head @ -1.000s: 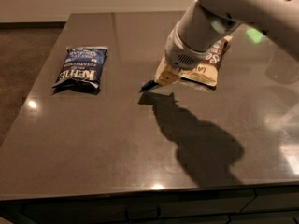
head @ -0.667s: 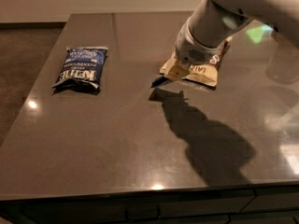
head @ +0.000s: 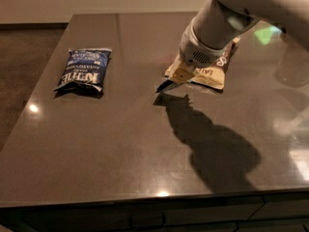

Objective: Move rxbar blueberry near brown chip bag

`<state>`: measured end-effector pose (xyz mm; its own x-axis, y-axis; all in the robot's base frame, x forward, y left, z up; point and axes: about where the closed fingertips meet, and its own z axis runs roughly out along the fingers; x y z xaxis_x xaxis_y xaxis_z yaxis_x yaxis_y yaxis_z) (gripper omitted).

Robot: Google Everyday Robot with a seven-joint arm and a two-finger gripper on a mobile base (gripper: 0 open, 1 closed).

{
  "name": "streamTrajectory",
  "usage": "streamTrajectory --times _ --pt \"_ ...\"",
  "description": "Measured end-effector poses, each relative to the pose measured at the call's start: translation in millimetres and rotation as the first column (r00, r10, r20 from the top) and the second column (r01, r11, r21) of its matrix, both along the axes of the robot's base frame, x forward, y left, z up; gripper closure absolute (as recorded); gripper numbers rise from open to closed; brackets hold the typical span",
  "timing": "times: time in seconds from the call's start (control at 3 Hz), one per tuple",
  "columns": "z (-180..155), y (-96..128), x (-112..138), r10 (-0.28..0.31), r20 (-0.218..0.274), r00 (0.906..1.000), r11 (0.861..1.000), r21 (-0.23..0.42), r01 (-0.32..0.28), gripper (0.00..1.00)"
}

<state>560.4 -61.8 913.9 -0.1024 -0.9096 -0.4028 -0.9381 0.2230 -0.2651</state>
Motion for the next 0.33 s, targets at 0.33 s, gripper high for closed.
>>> streamTrajectory --times 0.33 --pt "0.4 0.6 -0.7 0.001 0.001 1.0000 1.000 -0.001 -0.001 0.30"
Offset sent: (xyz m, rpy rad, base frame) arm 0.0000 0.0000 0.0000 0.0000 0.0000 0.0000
